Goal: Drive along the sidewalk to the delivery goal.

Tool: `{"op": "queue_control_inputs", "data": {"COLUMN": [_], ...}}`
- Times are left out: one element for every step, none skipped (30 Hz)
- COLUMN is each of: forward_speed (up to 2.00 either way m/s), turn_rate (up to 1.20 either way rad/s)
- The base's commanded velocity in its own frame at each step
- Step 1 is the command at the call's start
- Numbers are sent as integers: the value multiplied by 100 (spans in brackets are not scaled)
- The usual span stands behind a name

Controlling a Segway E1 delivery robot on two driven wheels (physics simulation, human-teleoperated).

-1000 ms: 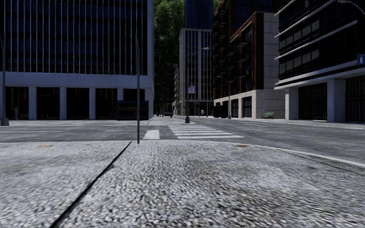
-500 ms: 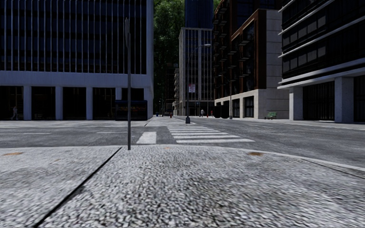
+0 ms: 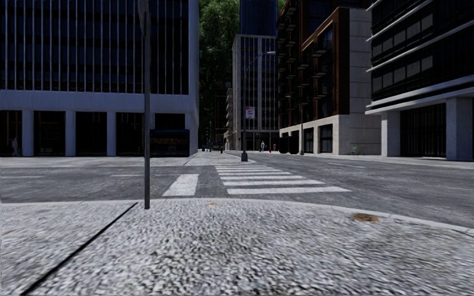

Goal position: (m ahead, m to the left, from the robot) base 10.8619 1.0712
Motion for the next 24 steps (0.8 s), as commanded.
{"op": "queue_control_inputs", "data": {"forward_speed": [200, 200, 200, 200, 200, 200, 200, 200, 200, 200, 200, 200, 200, 199, 197, 197, 195, 190, 185, 182, 179, 179, 177, 175], "turn_rate": [0, 0, -2, -20, -41, -48, -48, -50, -50, -50, -50, -50, -50, -50, -50, -50, -50, -50, -50, -50, -50, -50, -50, -50]}}
